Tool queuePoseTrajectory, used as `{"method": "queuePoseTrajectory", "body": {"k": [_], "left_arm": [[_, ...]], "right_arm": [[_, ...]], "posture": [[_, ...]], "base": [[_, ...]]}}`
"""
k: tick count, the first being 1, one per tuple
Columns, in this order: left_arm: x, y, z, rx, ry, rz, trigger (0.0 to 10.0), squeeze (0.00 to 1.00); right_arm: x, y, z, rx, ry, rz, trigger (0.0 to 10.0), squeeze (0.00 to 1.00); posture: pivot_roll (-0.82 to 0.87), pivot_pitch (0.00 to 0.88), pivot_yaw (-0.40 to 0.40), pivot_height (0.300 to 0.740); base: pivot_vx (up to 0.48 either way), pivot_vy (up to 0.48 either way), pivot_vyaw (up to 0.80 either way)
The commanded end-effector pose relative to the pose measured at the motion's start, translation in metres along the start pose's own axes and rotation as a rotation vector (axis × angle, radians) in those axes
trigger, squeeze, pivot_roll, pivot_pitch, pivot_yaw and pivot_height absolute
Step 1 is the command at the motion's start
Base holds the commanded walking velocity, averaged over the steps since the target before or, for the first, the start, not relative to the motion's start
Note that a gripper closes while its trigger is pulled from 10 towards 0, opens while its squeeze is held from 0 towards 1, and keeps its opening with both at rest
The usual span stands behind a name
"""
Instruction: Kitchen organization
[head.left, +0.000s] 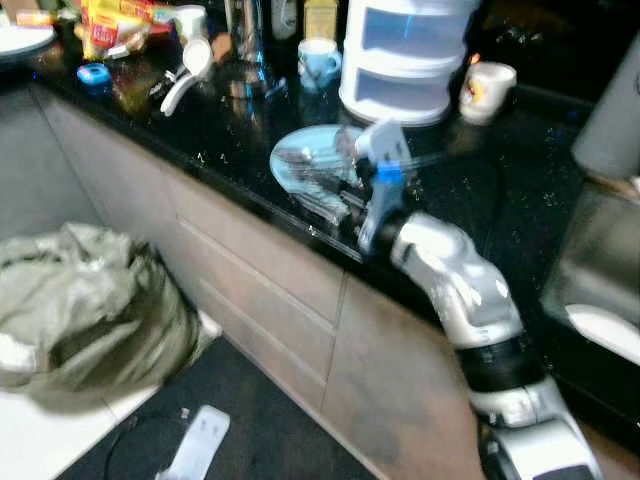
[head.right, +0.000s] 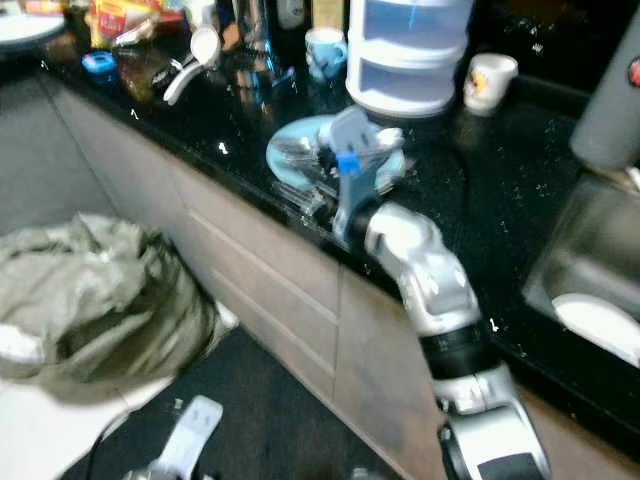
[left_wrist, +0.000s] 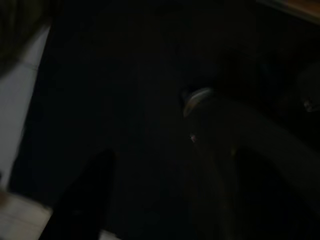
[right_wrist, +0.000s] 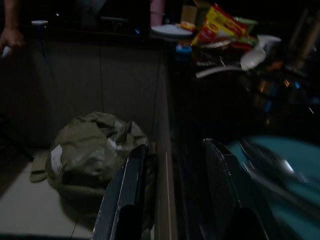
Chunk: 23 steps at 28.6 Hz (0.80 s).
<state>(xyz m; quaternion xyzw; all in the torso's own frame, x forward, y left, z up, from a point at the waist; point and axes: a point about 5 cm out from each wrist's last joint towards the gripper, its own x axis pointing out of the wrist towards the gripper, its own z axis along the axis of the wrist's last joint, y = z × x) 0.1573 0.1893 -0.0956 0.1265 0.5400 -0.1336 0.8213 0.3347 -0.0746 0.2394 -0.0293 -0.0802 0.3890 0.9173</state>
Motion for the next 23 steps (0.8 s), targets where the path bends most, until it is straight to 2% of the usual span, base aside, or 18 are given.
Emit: {"method": "queuePoseTrajectory", "body": {"k": [1, 11, 14, 18, 20, 23], "left_arm": [[-0.001, 0.002, -0.006, 0.015, 0.023, 0.002, 10.0, 0.0], [-0.001, 0.002, -0.006, 0.019, 0.023, 0.001, 10.0, 0.0], [-0.001, 0.002, -0.006, 0.016, 0.025, 0.012, 10.0, 0.0], [-0.001, 0.001, -0.006, 0.012, 0.022, 0.011, 10.0, 0.0], [-0.001, 0.001, -0.006, 0.012, 0.022, 0.011, 10.0, 0.0], [-0.001, 0.001, -0.006, 0.009, 0.022, 0.01, 10.0, 0.0]], "right_arm": [[0.004, 0.001, -0.004, 0.002, 0.026, -0.018, 10.0, 0.0], [0.005, -0.011, 0.002, -0.047, 0.062, -0.098, 10.0, 0.0], [0.006, -0.017, 0.002, -0.069, 0.122, -0.159, 10.0, 0.0], [0.005, -0.025, 0.005, -0.055, 0.171, -0.22, 10.0, 0.0], [0.005, -0.025, 0.005, -0.055, 0.171, -0.22, 10.0, 0.0], [-0.002, -0.033, 0.009, -0.002, 0.218, -0.246, 10.0, 0.0]], "posture": [[0.0, 0.0, -0.029, 0.74], [0.0, 0.0, -0.034, 0.74], [0.0, 0.0, -0.035, 0.74], [0.0, 0.0, -0.038, 0.74], [0.0, 0.0, -0.038, 0.74], [-0.01, 0.0, -0.04, 0.74]], "base": [[0.311, 0.0, 0.0], [0.305, 0.0, 0.0], [0.0, 0.0, 0.0], [0.0, 0.0, 0.0], [0.0, 0.0, 0.0], [0.0, 0.0, 0.0]]}}
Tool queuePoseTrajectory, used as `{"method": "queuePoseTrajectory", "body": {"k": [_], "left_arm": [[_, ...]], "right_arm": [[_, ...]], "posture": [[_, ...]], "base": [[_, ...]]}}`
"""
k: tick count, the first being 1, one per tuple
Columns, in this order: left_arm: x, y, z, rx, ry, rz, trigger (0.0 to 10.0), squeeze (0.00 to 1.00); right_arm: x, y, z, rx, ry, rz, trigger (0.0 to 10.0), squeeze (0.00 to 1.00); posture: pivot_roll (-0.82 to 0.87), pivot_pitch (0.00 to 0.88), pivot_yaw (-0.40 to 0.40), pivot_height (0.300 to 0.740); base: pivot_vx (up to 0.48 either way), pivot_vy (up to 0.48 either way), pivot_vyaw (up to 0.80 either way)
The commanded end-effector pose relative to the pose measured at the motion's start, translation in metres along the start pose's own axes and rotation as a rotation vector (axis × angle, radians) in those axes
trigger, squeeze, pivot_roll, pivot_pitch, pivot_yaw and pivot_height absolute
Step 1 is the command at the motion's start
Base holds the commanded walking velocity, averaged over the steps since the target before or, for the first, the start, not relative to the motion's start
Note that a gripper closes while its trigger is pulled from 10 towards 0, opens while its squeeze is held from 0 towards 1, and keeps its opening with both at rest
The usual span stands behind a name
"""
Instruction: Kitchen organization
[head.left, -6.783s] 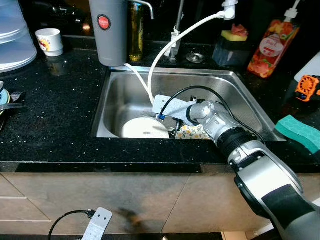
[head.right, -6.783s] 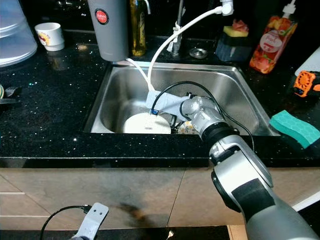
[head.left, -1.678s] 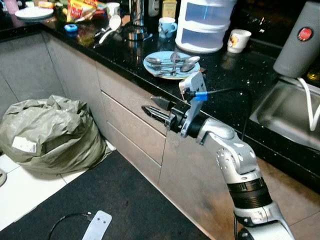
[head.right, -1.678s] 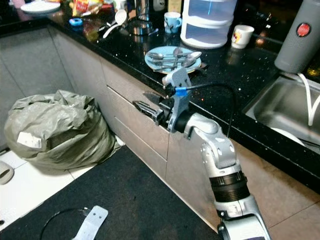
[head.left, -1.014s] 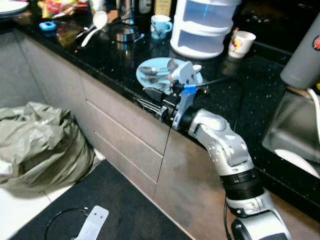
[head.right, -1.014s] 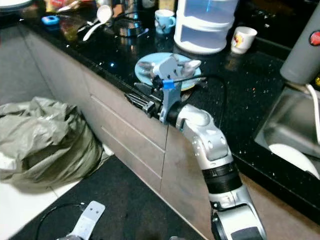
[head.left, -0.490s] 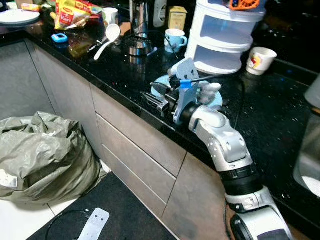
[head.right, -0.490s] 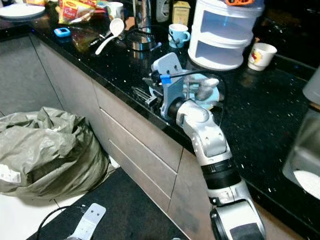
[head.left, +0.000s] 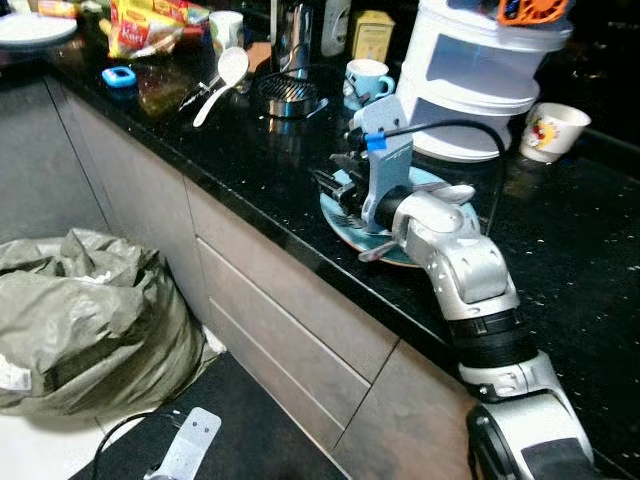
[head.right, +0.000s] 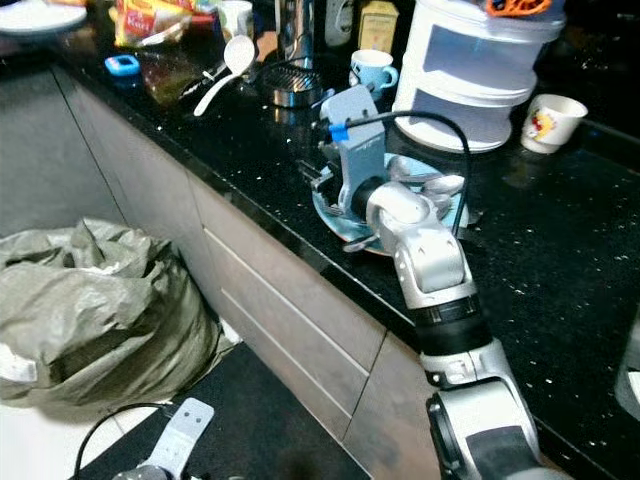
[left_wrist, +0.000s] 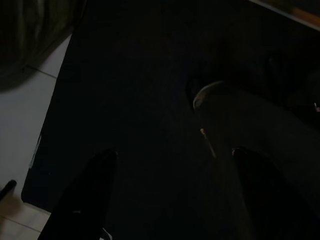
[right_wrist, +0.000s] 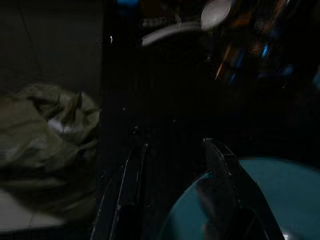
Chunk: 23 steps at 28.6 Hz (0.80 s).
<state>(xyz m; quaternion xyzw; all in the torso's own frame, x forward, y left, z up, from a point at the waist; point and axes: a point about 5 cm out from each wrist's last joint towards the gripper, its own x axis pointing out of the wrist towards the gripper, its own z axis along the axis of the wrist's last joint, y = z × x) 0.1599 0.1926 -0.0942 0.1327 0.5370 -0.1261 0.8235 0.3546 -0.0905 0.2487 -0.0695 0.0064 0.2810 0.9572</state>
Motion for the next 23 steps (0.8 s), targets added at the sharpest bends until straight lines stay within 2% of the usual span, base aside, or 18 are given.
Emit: {"method": "queuePoseTrajectory", "body": {"k": [1, 5, 8, 12, 13, 14, 15, 21, 23], "left_arm": [[0.0, -0.003, -0.007, 0.005, 0.026, -0.012, 10.0, 0.0], [0.0, -0.004, -0.009, 0.008, 0.03, -0.018, 10.0, 0.0], [0.0, -0.004, -0.009, 0.009, 0.031, -0.019, 10.0, 0.0], [0.0, -0.005, -0.009, 0.014, 0.033, -0.022, 10.0, 0.0], [0.0, -0.005, -0.009, 0.014, 0.033, -0.023, 10.0, 0.0], [0.0, -0.005, -0.009, 0.014, 0.033, -0.023, 10.0, 0.0], [0.0, -0.005, -0.008, 0.014, 0.033, -0.023, 10.0, 0.0], [0.0, -0.004, -0.007, 0.012, 0.031, -0.021, 10.0, 0.0], [0.0, -0.004, -0.007, 0.013, 0.031, -0.021, 10.0, 0.0]], "right_arm": [[-0.007, -0.01, 0.003, 0.043, 0.041, -0.027, 10.0, 0.0], [-0.02, -0.019, 0.003, 0.12, 0.133, -0.038, 10.0, 0.0], [-0.022, -0.021, 0.003, 0.126, 0.145, -0.046, 10.0, 0.0], [-0.026, -0.03, -0.001, 0.161, 0.172, -0.121, 10.0, 0.0], [-0.025, -0.035, -0.003, 0.165, 0.162, -0.172, 10.0, 0.0], [-0.025, -0.035, -0.003, 0.165, 0.162, -0.172, 10.0, 0.0], [-0.019, -0.037, -0.009, 0.162, 0.167, -0.246, 10.0, 0.0], [-0.007, -0.032, -0.011, 0.154, 0.174, -0.287, 10.0, 0.0], [0.0, -0.036, -0.016, 0.103, 0.181, -0.342, 10.0, 0.0]], "posture": [[-0.01, 0.0, -0.04, 0.74], [-0.01, 0.0, -0.043, 0.74], [-0.02, 0.0, -0.041, 0.74], [-0.02, 0.0, -0.041, 0.74], [-0.02, 0.0, -0.04, 0.74], [-0.02, 0.0, -0.04, 0.74], [-0.01, 0.0, -0.041, 0.74], [-0.01, 0.0, -0.043, 0.74], [-0.01, 0.0, -0.045, 0.74]], "base": [[0.0, 0.0, 0.0], [0.0, 0.0, 0.0], [0.0, 0.0, 0.0], [0.0, 0.0, 0.0], [0.0, 0.0, 0.0], [0.0, 0.0, 0.0], [0.0, 0.0, 0.0], [0.0, 0.0, 0.0], [0.0, 0.0, 0.0]]}}
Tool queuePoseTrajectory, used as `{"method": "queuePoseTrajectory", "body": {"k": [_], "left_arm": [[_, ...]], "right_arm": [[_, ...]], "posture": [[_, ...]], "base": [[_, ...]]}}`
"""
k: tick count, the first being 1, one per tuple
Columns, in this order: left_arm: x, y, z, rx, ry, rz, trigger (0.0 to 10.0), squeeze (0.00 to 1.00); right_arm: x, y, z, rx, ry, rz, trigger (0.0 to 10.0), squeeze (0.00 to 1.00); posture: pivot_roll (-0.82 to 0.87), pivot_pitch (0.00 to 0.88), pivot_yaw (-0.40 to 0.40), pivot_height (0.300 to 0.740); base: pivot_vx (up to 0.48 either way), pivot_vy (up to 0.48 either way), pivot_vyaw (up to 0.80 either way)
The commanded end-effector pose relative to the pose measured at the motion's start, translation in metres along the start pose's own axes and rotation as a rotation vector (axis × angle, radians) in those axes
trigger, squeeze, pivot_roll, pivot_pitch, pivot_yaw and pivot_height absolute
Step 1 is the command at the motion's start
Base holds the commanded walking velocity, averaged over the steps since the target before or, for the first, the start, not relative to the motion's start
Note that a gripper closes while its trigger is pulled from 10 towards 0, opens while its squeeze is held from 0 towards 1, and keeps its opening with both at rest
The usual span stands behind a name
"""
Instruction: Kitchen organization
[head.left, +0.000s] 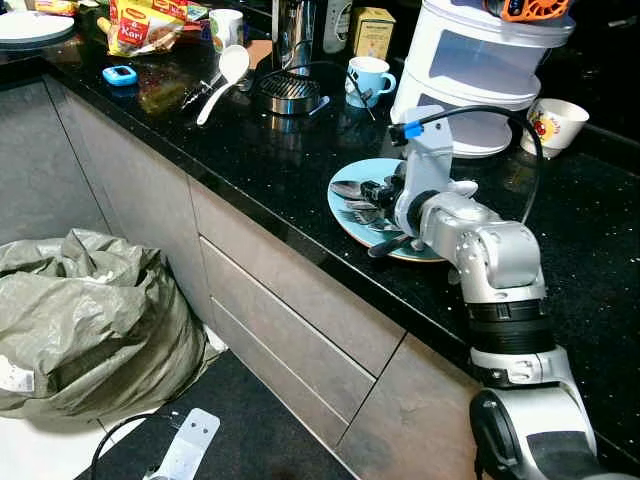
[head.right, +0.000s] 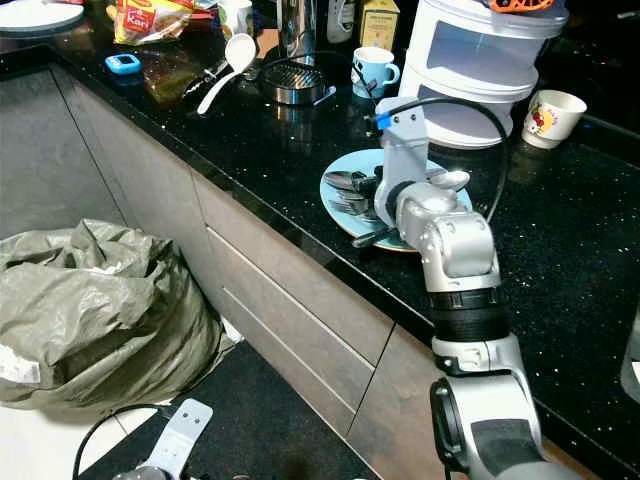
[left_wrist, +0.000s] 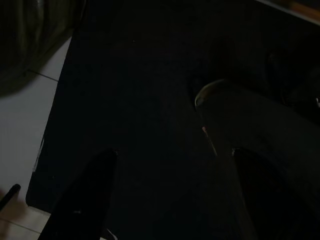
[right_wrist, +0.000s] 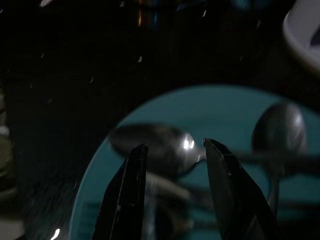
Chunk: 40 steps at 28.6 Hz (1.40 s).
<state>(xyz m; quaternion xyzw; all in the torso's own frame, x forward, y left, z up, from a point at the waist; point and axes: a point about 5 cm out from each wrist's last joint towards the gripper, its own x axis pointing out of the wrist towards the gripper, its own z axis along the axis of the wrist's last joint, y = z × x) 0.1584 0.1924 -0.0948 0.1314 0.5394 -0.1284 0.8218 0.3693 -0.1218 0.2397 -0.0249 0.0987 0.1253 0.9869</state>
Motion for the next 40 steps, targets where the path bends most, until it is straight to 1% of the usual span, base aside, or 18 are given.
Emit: {"method": "queuePoseTrajectory", "body": {"k": [1, 3, 7, 14, 15, 16, 17, 18, 19, 20, 21, 22, 23, 26, 27, 30, 35, 40], "left_arm": [[0.0, -0.004, -0.006, 0.015, 0.026, -0.015, 10.0, 0.0], [0.0, -0.004, -0.006, 0.016, 0.027, -0.015, 10.0, 0.0], [0.0, -0.004, -0.006, 0.016, 0.027, -0.015, 10.0, 0.0], [0.0, -0.003, -0.006, 0.018, 0.028, -0.015, 10.0, 0.0], [0.0, -0.004, -0.006, 0.018, 0.029, -0.015, 10.0, 0.0], [0.0, -0.004, -0.006, 0.018, 0.029, -0.015, 10.0, 0.0], [0.0, -0.004, -0.006, 0.017, 0.029, -0.015, 10.0, 0.0], [0.0, -0.004, -0.006, 0.015, 0.029, -0.015, 10.0, 0.0], [0.0, -0.004, -0.006, 0.015, 0.028, -0.015, 10.0, 0.0], [0.0, -0.004, -0.006, 0.015, 0.028, -0.015, 10.0, 0.0], [0.0, -0.004, -0.006, 0.015, 0.028, -0.015, 10.0, 0.0], [0.0, -0.004, -0.006, 0.015, 0.029, -0.016, 10.0, 0.0], [0.0, -0.004, -0.006, 0.015, 0.029, -0.016, 10.0, 0.0], [0.0, -0.004, -0.006, 0.012, 0.028, -0.017, 10.0, 0.0], [0.0, -0.004, -0.006, 0.012, 0.028, -0.017, 10.0, 0.0], [0.0, -0.004, -0.006, 0.011, 0.029, -0.017, 10.0, 0.0], [0.0, -0.004, -0.006, 0.012, 0.031, -0.018, 10.0, 0.0], [0.0, -0.003, -0.006, 0.013, 0.031, -0.018, 10.0, 0.0]], "right_arm": [[0.009, -0.004, -0.004, -0.051, 0.005, -0.073, 10.0, 0.0], [0.011, -0.005, -0.006, -0.058, 0.011, -0.092, 10.0, 0.0], [0.017, -0.012, -0.005, -0.036, 0.009, -0.142, 10.0, 0.0], [0.019, -0.024, -0.008, -0.002, 0.031, -0.181, 10.0, 0.0], [0.02, -0.032, -0.006, 0.009, 0.026, -0.202, 10.0, 0.0], [0.02, -0.032, -0.006, 0.009, 0.026, -0.202, 10.0, 0.0], [0.02, -0.036, -0.005, 0.013, 0.02, -0.213, 10.0, 0.0], [0.019, -0.044, -0.002, 0.014, 0.013, -0.236, 10.0, 0.0], [0.016, -0.058, 0.001, 0.003, 0.028, -0.266, 10.0, 0.0], [0.014, -0.061, 0.0, -0.002, 0.057, -0.25, 10.0, 0.0], [0.014, -0.061, 0.0, -0.002, 0.057, -0.25, 10.0, 0.0], [0.012, -0.061, -0.004, 0.011, 0.104, -0.196, 10.0, 0.0], [0.012, -0.061, -0.004, 0.011, 0.104, -0.196, 10.0, 0.0], [0.004, -0.068, -0.009, 0.116, 0.143, -0.143, 10.0, 0.0], [0.004, -0.068, -0.009, 0.116, 0.143, -0.143, 10.0, 0.0], [-0.003, -0.073, -0.01, 0.188, 0.154, -0.12, 10.0, 0.0], [-0.01, -0.073, -0.01, 0.282, 0.174, -0.047, 10.0, 0.0], [-0.016, -0.074, -0.011, 0.284, 0.19, -0.042, 10.0, 0.0]], "posture": [[-0.01, 0.0, -0.044, 0.74], [-0.01, 0.0, -0.044, 0.74], [0.0, 0.0, -0.047, 0.74], [0.0, 0.0, -0.048, 0.74], [0.0, 0.0, -0.051, 0.74], [0.0, 0.0, -0.051, 0.74], [0.0, 0.0, -0.051, 0.74], [0.0, 0.0, -0.051, 0.74], [0.0, 0.0, -0.053, 0.74], [0.0, 0.0, -0.053, 0.74], [0.0, 0.0, -0.053, 0.74], [0.0, 0.0, -0.055, 0.74], [0.0, 0.0, -0.055, 0.74], [0.0, 0.0, -0.059, 0.74], [0.0, 0.0, -0.059, 0.74], [-0.01, 0.0, -0.059, 0.74], [-0.01, 0.0, -0.054, 0.74], [-0.02, 0.0, -0.053, 0.74]], "base": [[0.0, 0.0, 0.0], [0.0, 0.0, 0.0], [0.0, 0.0, 0.0], [0.0, 0.0, 0.0], [0.0, 0.0, 0.0], [0.0, 0.0, 0.0], [0.0, 0.0, 0.0], [0.0, 0.0, 0.0], [0.0, 0.0, 0.0], [0.0, 0.0, 0.0], [0.0, 0.0, 0.0], [0.0, 0.0, 0.0], [0.0, 0.0, 0.0], [0.0, 0.0, 0.0], [0.0, 0.0, 0.0], [0.0, 0.0, 0.0], [0.0, 0.0, 0.0], [0.0, 0.0, 0.0]]}}
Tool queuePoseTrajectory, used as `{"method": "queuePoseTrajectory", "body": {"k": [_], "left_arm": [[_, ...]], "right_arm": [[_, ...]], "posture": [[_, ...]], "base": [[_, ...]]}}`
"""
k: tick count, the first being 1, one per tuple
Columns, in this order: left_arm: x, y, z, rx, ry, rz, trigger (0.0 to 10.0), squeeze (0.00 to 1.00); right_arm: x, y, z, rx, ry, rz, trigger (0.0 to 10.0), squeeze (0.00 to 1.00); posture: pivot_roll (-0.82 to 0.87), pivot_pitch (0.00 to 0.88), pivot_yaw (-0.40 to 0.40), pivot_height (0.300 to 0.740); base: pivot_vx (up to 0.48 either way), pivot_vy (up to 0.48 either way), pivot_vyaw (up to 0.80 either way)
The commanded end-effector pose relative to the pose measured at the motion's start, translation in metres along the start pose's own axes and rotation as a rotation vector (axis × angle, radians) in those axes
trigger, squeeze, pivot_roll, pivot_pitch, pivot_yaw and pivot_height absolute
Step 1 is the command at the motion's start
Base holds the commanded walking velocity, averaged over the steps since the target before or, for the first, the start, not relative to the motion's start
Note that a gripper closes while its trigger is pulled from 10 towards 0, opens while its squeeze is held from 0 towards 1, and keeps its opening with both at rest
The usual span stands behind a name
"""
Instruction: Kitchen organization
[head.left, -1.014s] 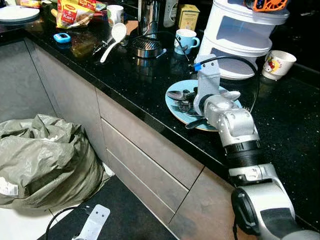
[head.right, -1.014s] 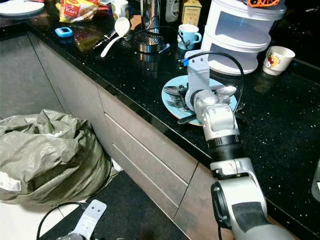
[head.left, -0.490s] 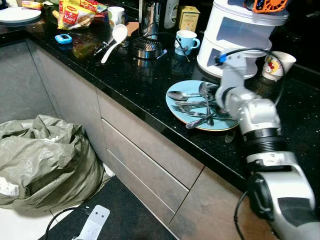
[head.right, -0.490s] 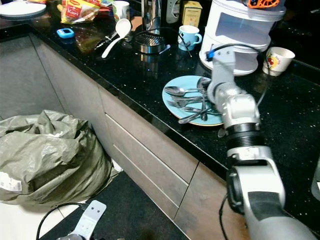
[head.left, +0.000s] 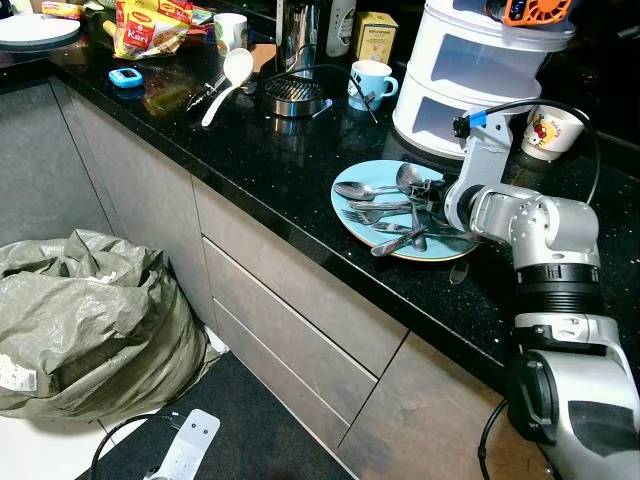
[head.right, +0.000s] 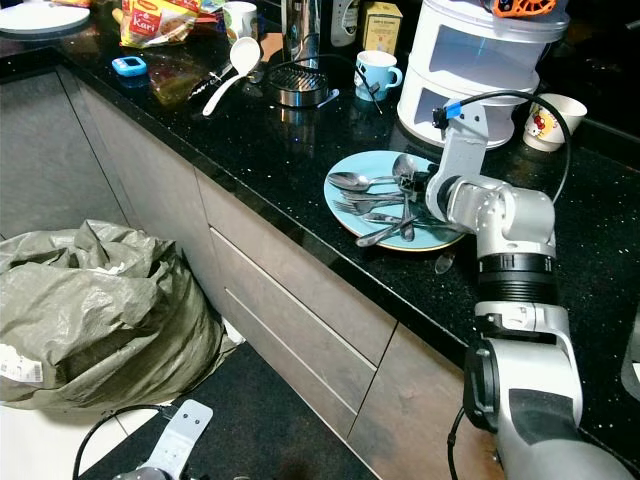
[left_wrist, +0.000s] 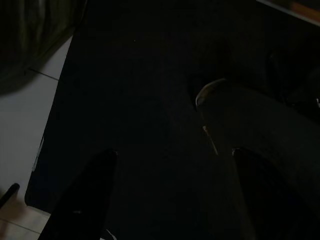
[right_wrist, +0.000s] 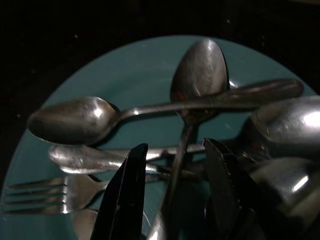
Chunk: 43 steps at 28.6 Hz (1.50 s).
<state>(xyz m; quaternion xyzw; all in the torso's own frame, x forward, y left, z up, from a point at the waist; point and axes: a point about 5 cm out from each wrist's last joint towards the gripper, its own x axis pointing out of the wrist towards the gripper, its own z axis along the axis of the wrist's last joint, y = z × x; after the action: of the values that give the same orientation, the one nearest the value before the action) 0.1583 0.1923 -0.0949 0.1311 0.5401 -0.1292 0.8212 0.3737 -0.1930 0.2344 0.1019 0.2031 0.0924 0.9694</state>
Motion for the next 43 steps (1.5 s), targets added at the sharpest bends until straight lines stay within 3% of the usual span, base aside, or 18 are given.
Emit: {"method": "queuePoseTrajectory", "body": {"k": [1, 19, 20, 21, 22, 23, 24, 35, 36, 40, 43], "left_arm": [[0.0, -0.003, -0.006, 0.013, 0.029, -0.016, 10.0, 0.0], [0.0, -0.003, -0.006, 0.016, 0.026, -0.018, 10.0, 0.0], [0.0, -0.004, -0.006, 0.016, 0.027, -0.018, 10.0, 0.0], [0.0, -0.004, -0.006, 0.016, 0.027, -0.018, 10.0, 0.0], [0.0, -0.004, -0.006, 0.015, 0.027, -0.018, 10.0, 0.0], [0.0, -0.004, -0.006, 0.015, 0.027, -0.018, 10.0, 0.0], [0.0, -0.004, -0.006, 0.014, 0.027, -0.018, 10.0, 0.0], [0.0, -0.004, -0.007, 0.013, 0.029, -0.018, 10.0, 0.0], [0.0, -0.004, -0.007, 0.013, 0.029, -0.018, 10.0, 0.0], [0.0, -0.004, -0.007, 0.014, 0.029, -0.018, 10.0, 0.0], [0.0, -0.004, -0.007, 0.014, 0.029, -0.018, 10.0, 0.0]], "right_arm": [[-0.005, -0.004, -0.002, 0.003, 0.014, -0.016, 10.0, 0.0], [-0.006, 0.002, -0.031, 0.011, 0.093, -0.036, 10.0, 0.0], [-0.005, 0.005, -0.033, 0.013, 0.099, -0.028, 8.7, 0.0], [-0.005, 0.005, -0.033, 0.013, 0.099, -0.028, 8.7, 0.0], [-0.004, 0.007, -0.034, 0.019, 0.099, -0.023, 2.3, 0.0], [-0.004, 0.007, -0.034, 0.019, 0.099, -0.023, 2.3, 0.0], [-0.003, 0.008, -0.035, 0.024, 0.099, -0.021, 0.0, 0.0], [-0.001, 0.01, -0.03, 0.063, 0.042, -0.058, 0.0, 0.0], [-0.001, 0.01, -0.022, 0.079, -0.026, -0.074, 0.0, 0.0], [-0.002, 0.014, -0.012, 0.069, -0.11, -0.075, 0.0, 0.0], [-0.005, 0.022, 0.003, 0.007, -0.22, -0.082, 0.0, 0.0]], "posture": [[-0.02, 0.0, -0.053, 0.74], [-0.02, 0.0, -0.057, 0.74], [-0.02, 0.0, -0.058, 0.74], [-0.02, 0.0, -0.058, 0.74], [-0.01, 0.0, -0.061, 0.74], [-0.01, 0.0, -0.061, 0.74], [-0.01, 0.0, -0.063, 0.74], [-0.01, 0.0, -0.06, 0.74], [-0.01, 0.0, -0.058, 0.74], [-0.01, 0.0, -0.055, 0.74], [-0.01, 0.0, -0.054, 0.74]], "base": [[0.0, 0.0, 0.0], [0.0, 0.0, 0.0], [0.0, 0.0, 0.0], [0.0, 0.0, 0.0], [0.0, 0.0, 0.0], [0.0, 0.0, 0.0], [0.0, 0.0, 0.0], [0.0, 0.0, 0.0], [0.0, 0.0, 0.0], [0.0, 0.0, 0.0], [0.0, 0.0, 0.0]]}}
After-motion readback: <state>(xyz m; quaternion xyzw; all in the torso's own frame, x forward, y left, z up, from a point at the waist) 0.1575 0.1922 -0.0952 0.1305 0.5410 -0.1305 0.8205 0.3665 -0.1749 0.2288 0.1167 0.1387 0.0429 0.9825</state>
